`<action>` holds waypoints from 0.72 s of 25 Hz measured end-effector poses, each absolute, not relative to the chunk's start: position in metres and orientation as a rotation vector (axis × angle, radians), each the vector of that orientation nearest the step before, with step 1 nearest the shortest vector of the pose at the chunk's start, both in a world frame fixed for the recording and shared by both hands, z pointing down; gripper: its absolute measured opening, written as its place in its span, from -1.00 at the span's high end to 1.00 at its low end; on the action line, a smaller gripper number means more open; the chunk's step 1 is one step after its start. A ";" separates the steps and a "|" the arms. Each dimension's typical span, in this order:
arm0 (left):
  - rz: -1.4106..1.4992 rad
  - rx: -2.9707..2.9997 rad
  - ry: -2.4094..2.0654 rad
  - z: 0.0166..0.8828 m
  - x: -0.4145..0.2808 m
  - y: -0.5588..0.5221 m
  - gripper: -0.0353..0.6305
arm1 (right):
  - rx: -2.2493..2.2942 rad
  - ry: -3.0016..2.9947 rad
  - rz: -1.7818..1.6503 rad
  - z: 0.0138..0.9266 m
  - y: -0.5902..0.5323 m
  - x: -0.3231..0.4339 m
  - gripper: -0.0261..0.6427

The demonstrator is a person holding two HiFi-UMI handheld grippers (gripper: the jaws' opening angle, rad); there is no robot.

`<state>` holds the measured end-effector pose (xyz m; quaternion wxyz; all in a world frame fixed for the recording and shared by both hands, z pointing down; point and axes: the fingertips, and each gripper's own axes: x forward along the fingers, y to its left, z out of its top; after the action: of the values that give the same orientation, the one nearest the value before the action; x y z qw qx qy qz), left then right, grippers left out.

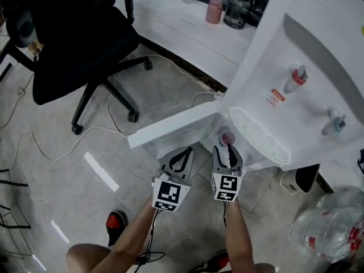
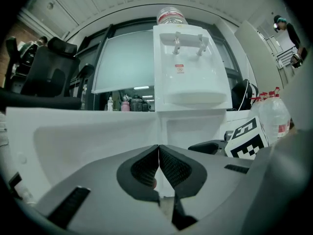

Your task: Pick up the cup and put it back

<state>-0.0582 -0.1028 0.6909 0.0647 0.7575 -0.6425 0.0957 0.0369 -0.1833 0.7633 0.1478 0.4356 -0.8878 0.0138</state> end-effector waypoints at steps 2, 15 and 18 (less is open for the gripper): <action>0.316 2.291 -1.926 0.679 -0.061 -0.096 0.82 | 1.262 -2.539 0.045 0.750 -0.175 0.039 0.34; 0.398 2.244 -1.869 0.514 -0.073 -0.046 0.82 | 1.255 -2.512 0.115 0.583 -0.113 0.034 0.62; 0.405 2.239 -1.877 0.459 -0.081 -0.045 0.82 | 1.266 -2.526 0.119 0.523 -0.111 0.031 0.69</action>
<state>-0.0812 -0.0451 0.4594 0.0956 0.7556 -0.6335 0.1367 0.0307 -0.1109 0.5226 0.1562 0.4422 -0.8823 0.0416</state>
